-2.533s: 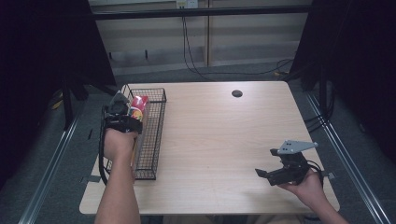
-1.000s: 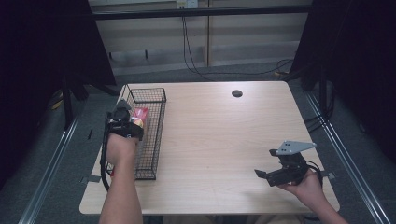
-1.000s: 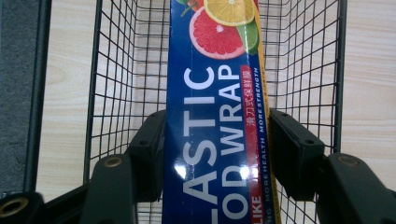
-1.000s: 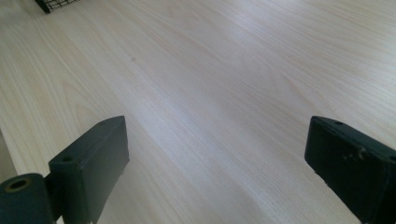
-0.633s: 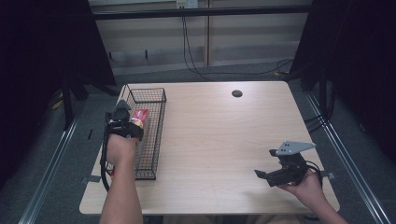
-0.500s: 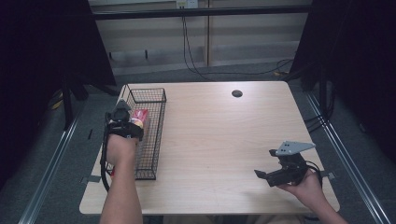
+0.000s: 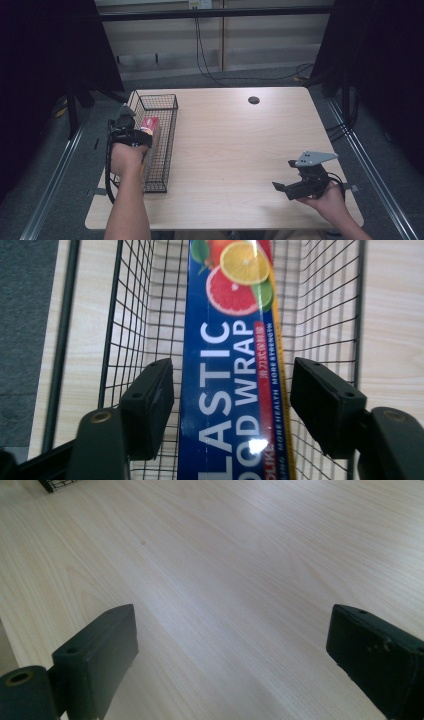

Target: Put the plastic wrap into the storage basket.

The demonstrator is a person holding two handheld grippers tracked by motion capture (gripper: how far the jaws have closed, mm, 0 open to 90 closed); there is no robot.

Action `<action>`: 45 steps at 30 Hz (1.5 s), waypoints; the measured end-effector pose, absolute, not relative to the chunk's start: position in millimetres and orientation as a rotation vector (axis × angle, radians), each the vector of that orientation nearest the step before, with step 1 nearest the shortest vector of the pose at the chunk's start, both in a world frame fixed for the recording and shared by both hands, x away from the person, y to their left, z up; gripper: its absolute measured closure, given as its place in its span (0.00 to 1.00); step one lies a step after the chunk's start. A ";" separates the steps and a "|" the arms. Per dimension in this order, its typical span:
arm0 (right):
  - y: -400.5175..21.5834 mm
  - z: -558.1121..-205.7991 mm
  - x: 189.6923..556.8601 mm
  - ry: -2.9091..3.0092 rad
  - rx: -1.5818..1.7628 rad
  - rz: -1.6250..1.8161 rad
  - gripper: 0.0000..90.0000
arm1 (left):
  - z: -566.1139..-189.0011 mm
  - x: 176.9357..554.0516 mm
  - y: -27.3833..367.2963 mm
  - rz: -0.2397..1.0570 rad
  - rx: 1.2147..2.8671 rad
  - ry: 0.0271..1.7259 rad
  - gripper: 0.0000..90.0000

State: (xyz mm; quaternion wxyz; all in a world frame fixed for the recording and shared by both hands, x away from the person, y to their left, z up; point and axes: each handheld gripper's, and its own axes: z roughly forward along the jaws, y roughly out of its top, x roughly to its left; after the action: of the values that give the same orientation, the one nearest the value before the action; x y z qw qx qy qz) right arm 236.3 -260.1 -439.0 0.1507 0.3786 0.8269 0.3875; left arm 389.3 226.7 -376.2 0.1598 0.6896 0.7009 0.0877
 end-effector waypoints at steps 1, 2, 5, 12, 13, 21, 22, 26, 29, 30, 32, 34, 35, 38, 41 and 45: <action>-259.9 -439.0 236.6 2.375 1.082 1.115 0.07 | -373.7 389.2 226.8 0.253 1.973 1.994 0.37; -259.6 -439.0 236.7 2.375 1.082 1.115 0.07 | -371.7 389.0 226.3 0.243 1.967 1.987 0.36; -258.7 -438.6 236.9 2.378 1.070 1.118 0.07 | -367.6 388.9 224.4 0.221 1.966 1.971 0.31; -256.9 -437.8 236.5 2.382 1.070 1.123 0.07 | -358.3 388.2 217.1 0.206 1.978 1.895 0.27; -256.8 -437.8 236.4 2.382 1.073 1.119 0.07 | -356.6 388.0 215.8 0.205 1.979 1.881 0.27; -258.2 -437.4 236.0 2.375 1.082 1.116 0.07 | -345.0 383.6 203.3 0.190 1.964 1.785 0.22; -258.1 -437.4 236.0 2.378 1.081 1.120 0.07 | -343.7 383.1 202.2 0.189 1.969 1.775 0.22; -257.2 -437.8 235.9 2.381 1.075 1.118 0.07 | -340.1 381.5 197.0 0.178 1.969 1.745 0.20; -257.0 -437.7 235.9 2.384 1.072 1.120 0.07 | -340.0 381.0 191.2 0.166 1.978 1.719 0.19; -256.9 -437.6 235.8 2.385 1.073 1.121 0.07 | -340.1 380.8 188.9 0.159 1.979 1.712 0.18; -256.7 -437.5 235.8 2.382 1.072 1.119 0.07 | -340.4 380.5 185.2 0.153 1.995 1.687 0.18; -256.8 -437.5 235.7 2.381 1.073 1.121 0.07 | -340.5 379.8 181.6 0.156 1.992 1.678 0.18; -256.8 -437.5 235.6 2.381 1.072 1.121 0.07 | -340.4 379.8 180.3 0.161 1.998 1.667 0.18; -257.0 -437.5 235.6 2.381 1.073 1.122 0.07 | -339.4 378.8 175.1 0.159 1.996 1.649 0.17; -257.1 -437.5 235.7 2.383 1.068 1.120 0.07 | -338.7 377.9 166.8 0.148 2.013 1.621 0.17; -257.0 -437.4 235.6 2.384 1.068 1.120 0.07 | -339.3 376.2 153.6 0.140 2.031 1.569 0.15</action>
State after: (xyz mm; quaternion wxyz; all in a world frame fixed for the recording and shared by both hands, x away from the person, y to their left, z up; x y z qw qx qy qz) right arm 235.6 -257.0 -437.4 0.1492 0.3715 0.8294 0.3897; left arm 376.2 153.6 -339.3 0.2819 0.7581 0.5858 0.0523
